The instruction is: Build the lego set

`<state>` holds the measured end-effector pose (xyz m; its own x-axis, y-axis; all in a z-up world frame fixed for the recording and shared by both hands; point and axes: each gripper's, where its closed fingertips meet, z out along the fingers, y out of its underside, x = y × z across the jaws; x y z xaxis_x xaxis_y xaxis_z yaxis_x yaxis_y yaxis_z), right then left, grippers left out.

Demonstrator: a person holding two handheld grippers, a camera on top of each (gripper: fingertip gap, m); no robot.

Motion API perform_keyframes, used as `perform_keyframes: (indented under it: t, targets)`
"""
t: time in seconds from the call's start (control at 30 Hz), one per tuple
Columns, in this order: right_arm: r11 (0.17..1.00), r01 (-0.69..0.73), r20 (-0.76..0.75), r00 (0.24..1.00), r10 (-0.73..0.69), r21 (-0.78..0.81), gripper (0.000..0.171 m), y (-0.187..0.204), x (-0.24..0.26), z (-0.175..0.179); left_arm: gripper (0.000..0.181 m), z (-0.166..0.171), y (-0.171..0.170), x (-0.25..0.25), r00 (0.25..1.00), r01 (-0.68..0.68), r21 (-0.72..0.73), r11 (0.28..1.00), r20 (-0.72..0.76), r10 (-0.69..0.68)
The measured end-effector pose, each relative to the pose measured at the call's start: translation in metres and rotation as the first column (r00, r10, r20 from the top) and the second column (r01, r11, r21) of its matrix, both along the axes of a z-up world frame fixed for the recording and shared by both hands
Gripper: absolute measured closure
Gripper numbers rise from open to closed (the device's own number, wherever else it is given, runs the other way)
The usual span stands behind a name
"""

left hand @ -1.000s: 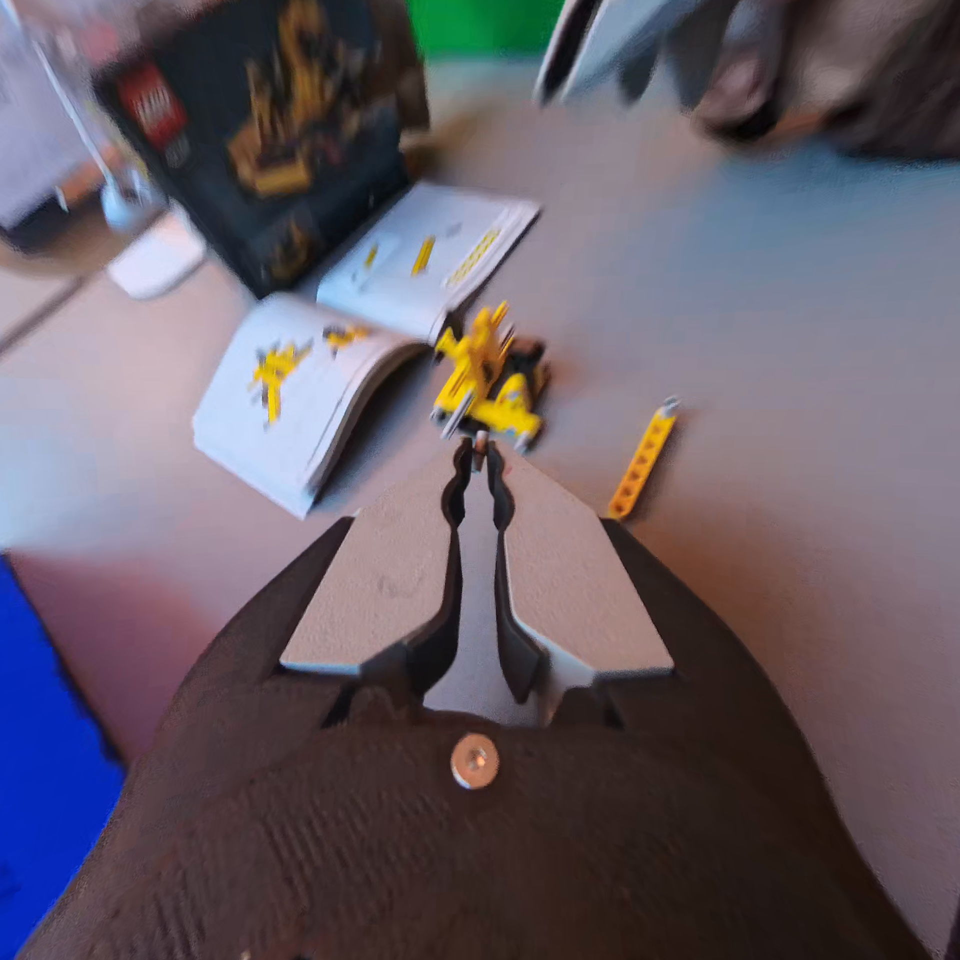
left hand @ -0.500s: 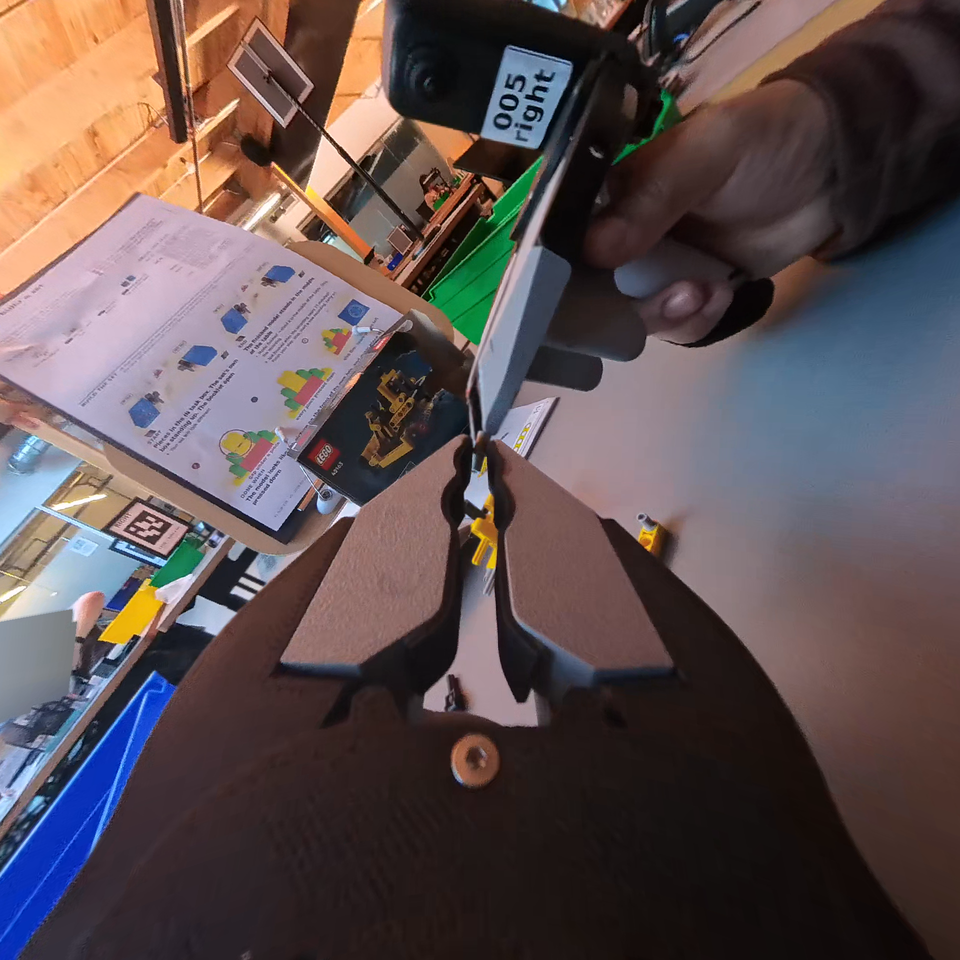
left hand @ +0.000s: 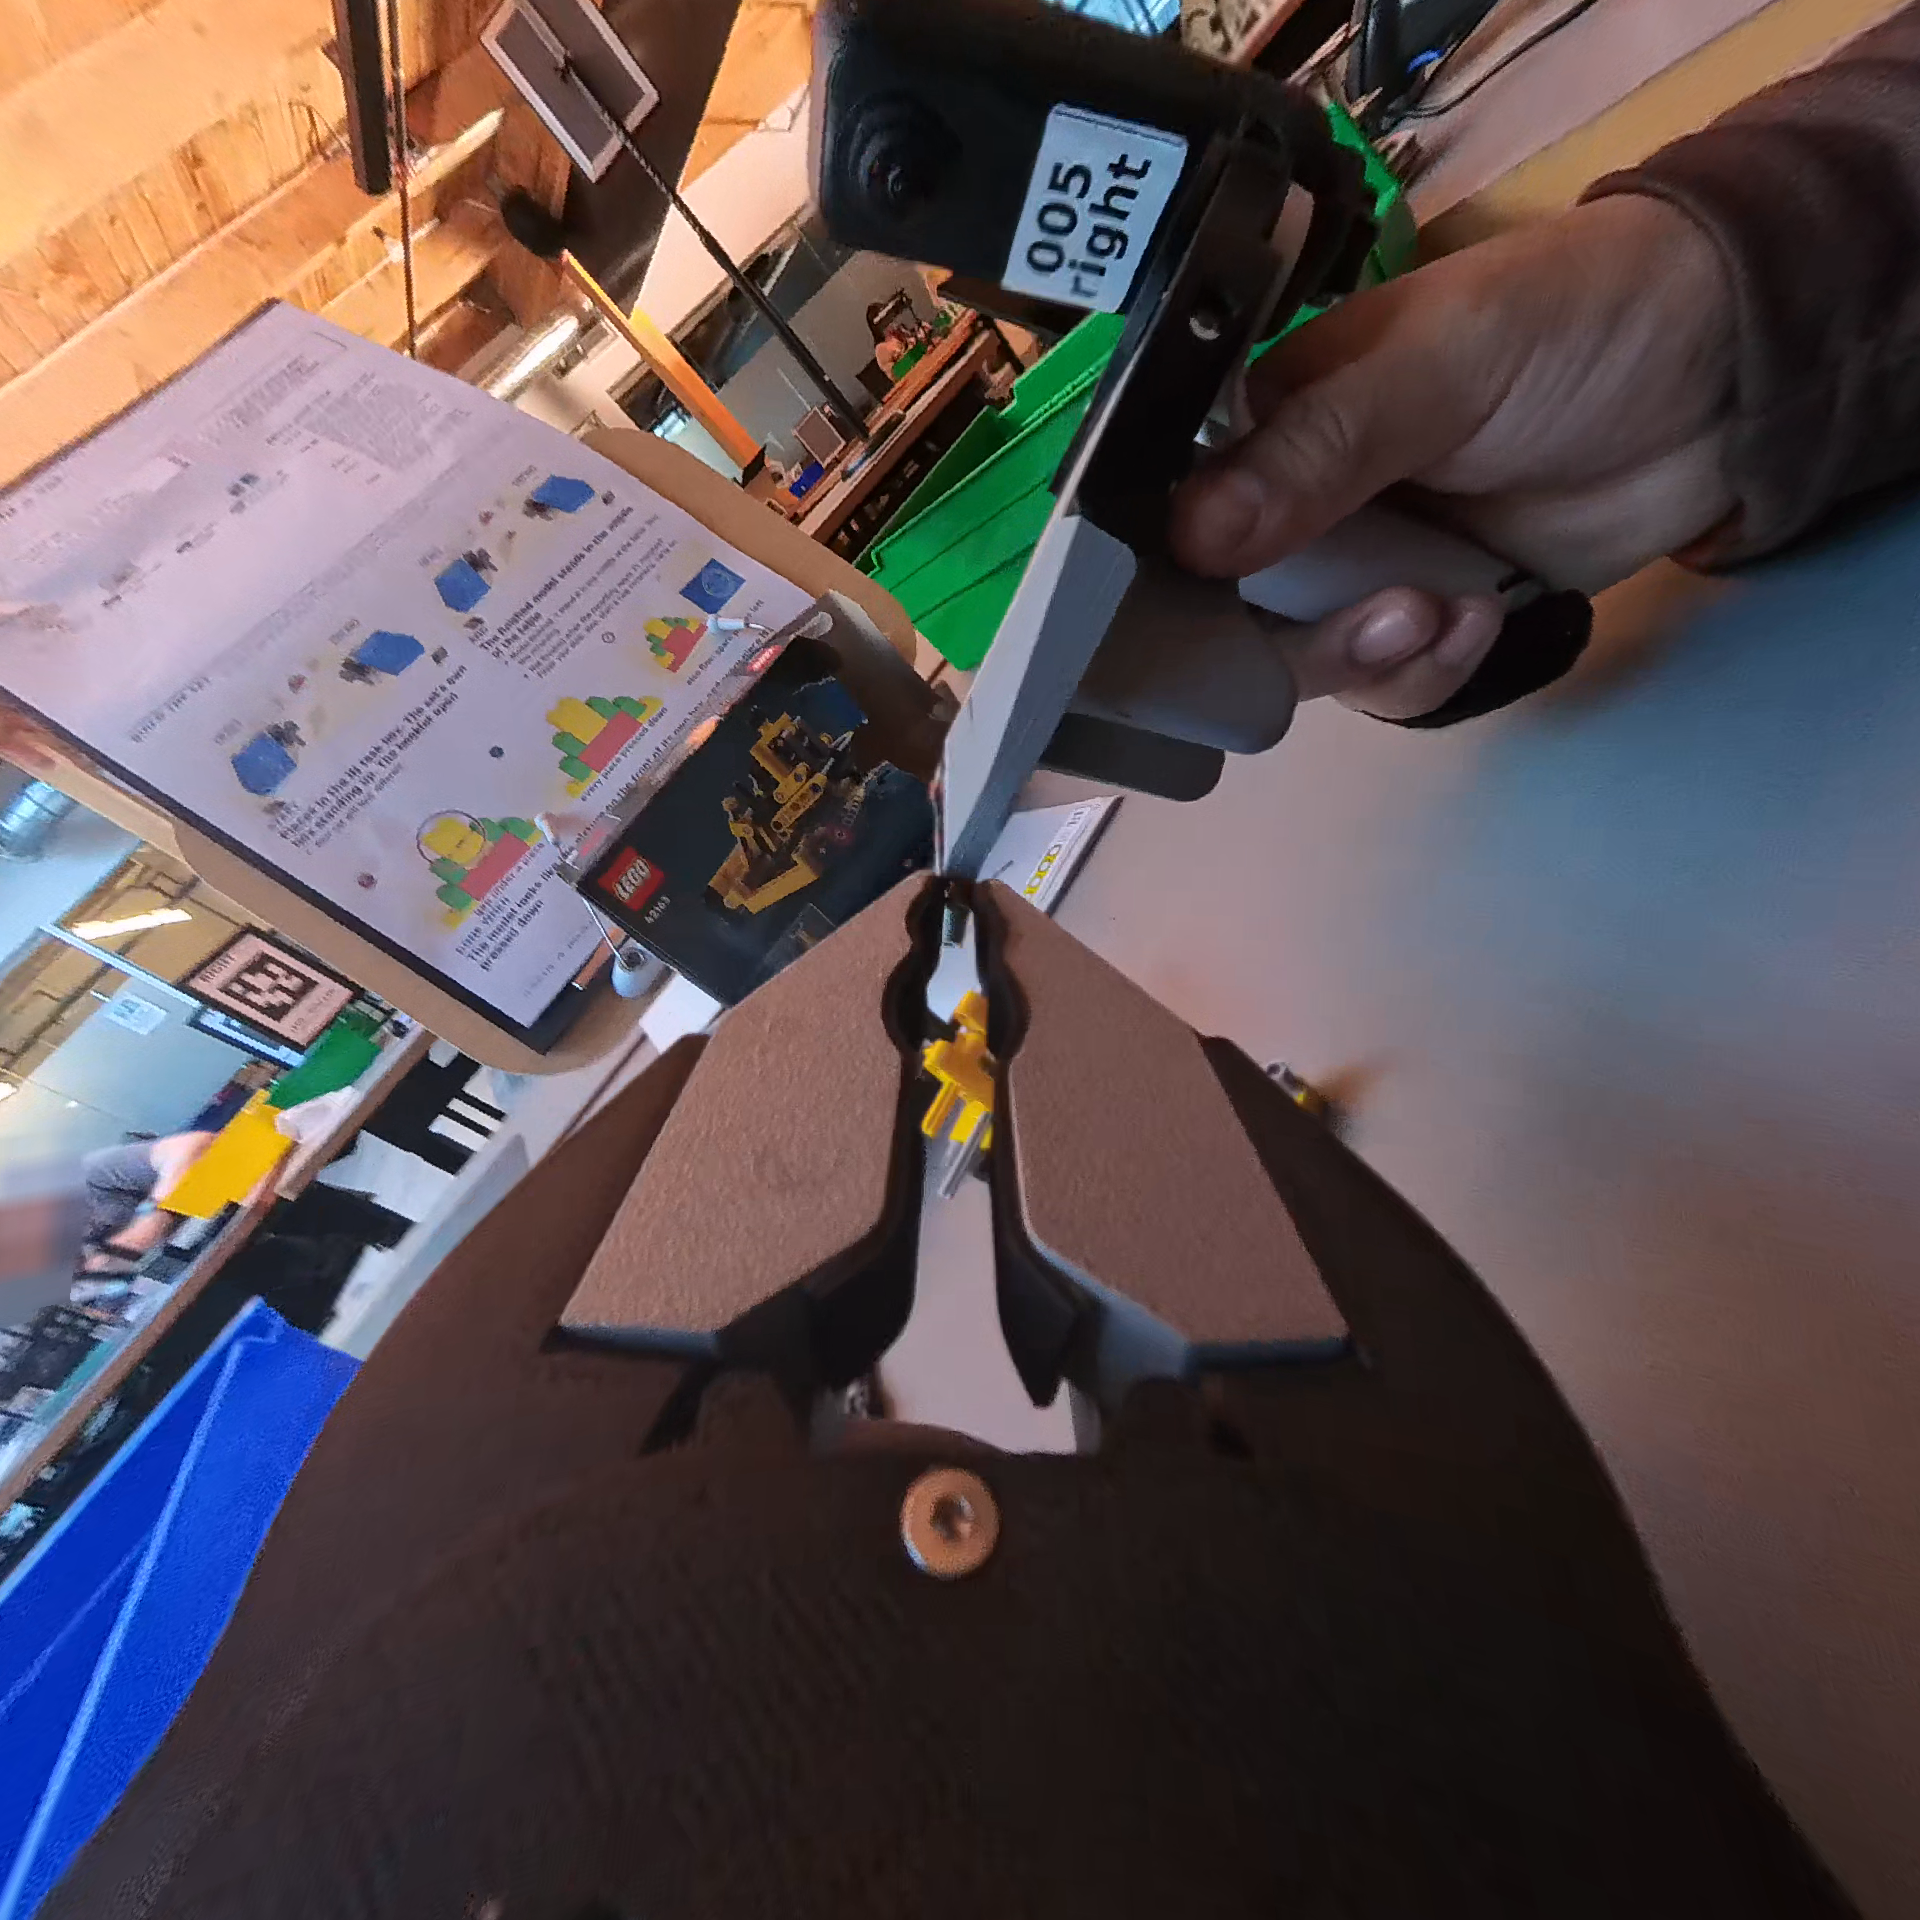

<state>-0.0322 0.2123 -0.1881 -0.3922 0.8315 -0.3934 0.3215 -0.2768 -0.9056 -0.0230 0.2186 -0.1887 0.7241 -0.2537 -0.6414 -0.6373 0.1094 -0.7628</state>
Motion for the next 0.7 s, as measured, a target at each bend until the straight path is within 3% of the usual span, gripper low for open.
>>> perform_keyframes:
  t: [0.27,0.4,0.5,0.7]
  targets:
    - [0.997,0.018,0.001,1.0,-0.018,0.073,0.17,0.003,0.003,-0.001,0.172,-0.01,0.001,-0.008,0.997,0.001,-0.074,0.997,0.082,0.005]
    - [0.994,0.019,0.012,1.0,-0.02,0.104,0.17,0.005,0.005,-0.003,0.179,-0.01,-0.001,-0.006,0.985,0.059,-0.119,0.991,0.166,-0.039]
    - [0.99,0.013,0.031,0.999,-0.017,0.137,0.17,0.003,0.005,-0.009,0.169,-0.014,0.001,-0.006,0.979,0.083,-0.169,0.982,0.199,-0.048]
    - [0.99,-0.011,0.05,0.999,0.004,0.139,0.17,0.001,0.004,-0.014,0.179,-0.02,0.001,-0.001,0.966,0.157,-0.247,0.956,0.24,-0.097]
